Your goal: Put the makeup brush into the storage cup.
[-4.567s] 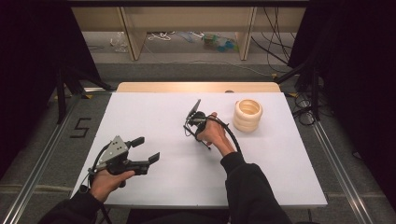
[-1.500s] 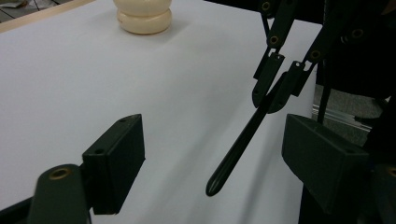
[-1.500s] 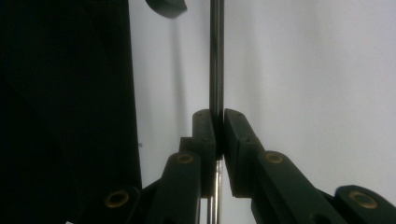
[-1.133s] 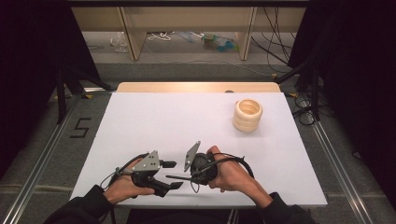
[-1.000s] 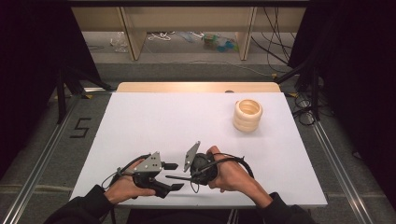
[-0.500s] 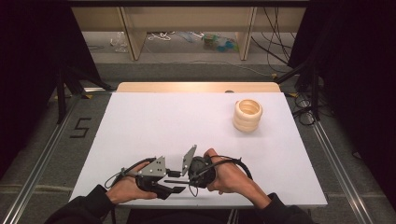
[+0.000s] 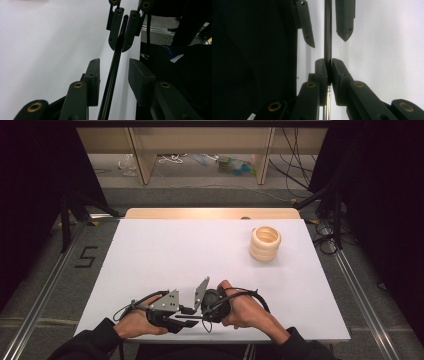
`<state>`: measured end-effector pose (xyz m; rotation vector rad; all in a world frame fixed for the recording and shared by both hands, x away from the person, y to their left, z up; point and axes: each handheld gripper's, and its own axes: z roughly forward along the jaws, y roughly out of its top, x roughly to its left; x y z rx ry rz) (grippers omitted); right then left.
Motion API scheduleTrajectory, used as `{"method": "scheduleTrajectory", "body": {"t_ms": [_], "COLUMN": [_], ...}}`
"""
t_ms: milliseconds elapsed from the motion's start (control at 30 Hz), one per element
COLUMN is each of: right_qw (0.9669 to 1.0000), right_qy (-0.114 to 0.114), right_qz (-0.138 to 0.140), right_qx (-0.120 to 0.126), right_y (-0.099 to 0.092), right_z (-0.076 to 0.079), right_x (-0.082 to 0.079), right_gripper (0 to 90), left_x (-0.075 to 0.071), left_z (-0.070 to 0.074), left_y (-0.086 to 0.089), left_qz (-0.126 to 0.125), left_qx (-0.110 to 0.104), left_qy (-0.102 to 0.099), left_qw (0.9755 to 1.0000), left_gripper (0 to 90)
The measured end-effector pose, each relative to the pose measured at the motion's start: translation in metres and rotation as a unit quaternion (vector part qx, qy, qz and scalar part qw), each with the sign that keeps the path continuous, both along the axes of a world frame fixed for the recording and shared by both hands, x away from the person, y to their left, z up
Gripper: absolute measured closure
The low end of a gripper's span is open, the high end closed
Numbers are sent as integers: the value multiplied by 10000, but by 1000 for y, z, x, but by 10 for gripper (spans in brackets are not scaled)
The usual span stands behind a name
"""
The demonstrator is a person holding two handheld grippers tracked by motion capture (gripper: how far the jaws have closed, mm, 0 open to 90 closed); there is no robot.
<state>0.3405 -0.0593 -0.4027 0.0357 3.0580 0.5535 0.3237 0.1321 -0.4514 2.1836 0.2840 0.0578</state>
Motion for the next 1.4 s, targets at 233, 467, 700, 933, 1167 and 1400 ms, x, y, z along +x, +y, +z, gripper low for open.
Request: {"method": "scheduleTrajectory", "body": {"t_ms": [233, 467, 700, 933, 1167, 1400], "right_qw": [10000, 9999, 9998, 9995, 9992, 9987], "right_qy": [-17, -18, -9, 12, -6, -209], "right_qz": [59, 128, 212, 300, 404, 425], "right_qx": [-12, -8, -42, -29, 28, 206], "right_y": [0, 1, 2, 2, 0, -5], "right_z": [0, 0, 0, 0, 2, 11], "right_x": [0, -1, -2, -4, -3, -1], "right_gripper": [840, 840, 840, 840, 838, 757], "left_x": [0, 0, -1, -2, -2, 0], "left_z": [-1, -1, -2, -2, -1, 2], "left_y": [0, 0, -1, -1, -1, 3], "left_qz": [-120, -261, -315, -477, -505, -410], "left_qx": [75, 134, 201, 225, 91, -26], "left_qy": [-86, -135, -180, -221, -163, -131], "left_qw": [9999, 9995, 9991, 9984, 9985, 9991], "left_gripper": [678, 717, 759, 816, 833, 835]}}
